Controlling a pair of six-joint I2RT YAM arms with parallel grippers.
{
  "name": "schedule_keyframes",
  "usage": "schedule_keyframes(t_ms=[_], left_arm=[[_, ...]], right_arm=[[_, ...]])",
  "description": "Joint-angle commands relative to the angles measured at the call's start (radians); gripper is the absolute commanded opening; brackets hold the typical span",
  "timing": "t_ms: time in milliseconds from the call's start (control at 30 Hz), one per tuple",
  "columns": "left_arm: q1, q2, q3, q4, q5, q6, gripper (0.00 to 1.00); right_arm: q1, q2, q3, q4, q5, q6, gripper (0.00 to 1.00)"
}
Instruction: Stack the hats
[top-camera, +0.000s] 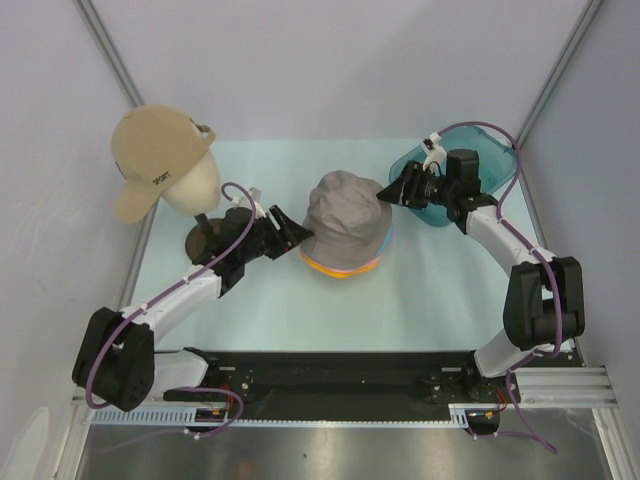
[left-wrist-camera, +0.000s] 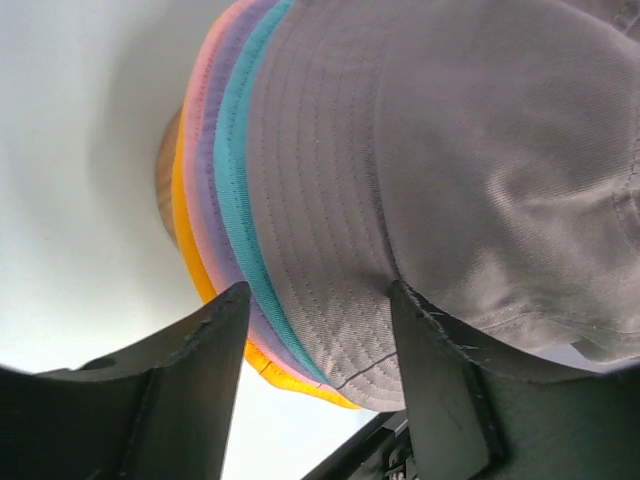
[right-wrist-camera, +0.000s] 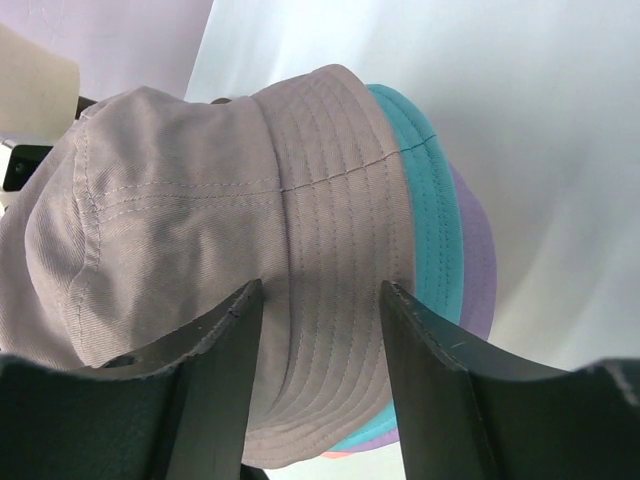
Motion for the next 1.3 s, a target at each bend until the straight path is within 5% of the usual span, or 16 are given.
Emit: schedule_keyframes(t_ms=[0, 533, 700, 967, 1133, 1267], left_arm=[[-0.001, 0.014, -0.019, 0.104, 0.038, -0.046, 0.60], [-0.001, 0.028, -0.062, 0.161, 0.023, -0.099, 0.31], [-0.001, 0.032, -0.071, 0.156, 0.009, -0.109, 0.19], [-0.001, 0.037, -0.070, 0.168, 0.001, -0.109, 0.12], [-0.001, 0.040, -0.067, 0.184, -0.008, -0.114, 0.04], [-0.001, 0.040, -0.070, 0.185, -0.017, -0.112, 0.00]], right_arm=[[0.016, 0.021, 0.001, -0.002, 0.007, -0.019, 0.53], [-0.012, 0.009, -0.045, -0.026, 0.007, -0.037, 0.64], [-0.016, 0.015, -0.075, 0.059, -0.030, 0.004, 0.66], [-0.016, 0.032, -0.104, 0.161, -0.106, 0.046, 0.68], [-0.010, 0.048, -0.128, 0.259, -0.169, 0.093, 0.63], [-0.008, 0.050, -0.138, 0.267, -0.179, 0.097, 0.43]])
